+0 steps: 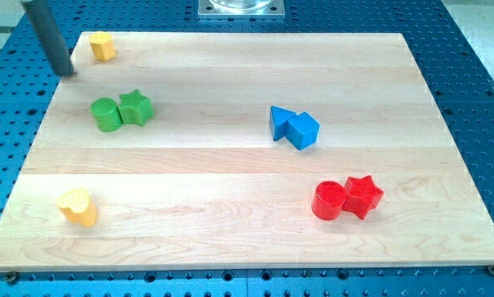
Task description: Move the green blocks towards the top center
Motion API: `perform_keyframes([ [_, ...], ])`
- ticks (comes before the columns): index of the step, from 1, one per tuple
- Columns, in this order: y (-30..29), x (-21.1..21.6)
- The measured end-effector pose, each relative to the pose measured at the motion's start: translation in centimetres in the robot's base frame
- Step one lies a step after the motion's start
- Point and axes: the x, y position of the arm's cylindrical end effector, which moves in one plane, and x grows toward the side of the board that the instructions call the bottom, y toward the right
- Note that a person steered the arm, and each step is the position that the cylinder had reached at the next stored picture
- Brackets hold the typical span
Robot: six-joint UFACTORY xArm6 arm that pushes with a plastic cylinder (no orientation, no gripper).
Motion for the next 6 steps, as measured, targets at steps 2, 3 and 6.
perform_keyframes([
  [2,8.3,7.9],
  [3,15.7,6.5],
  [6,18.6,5.8],
])
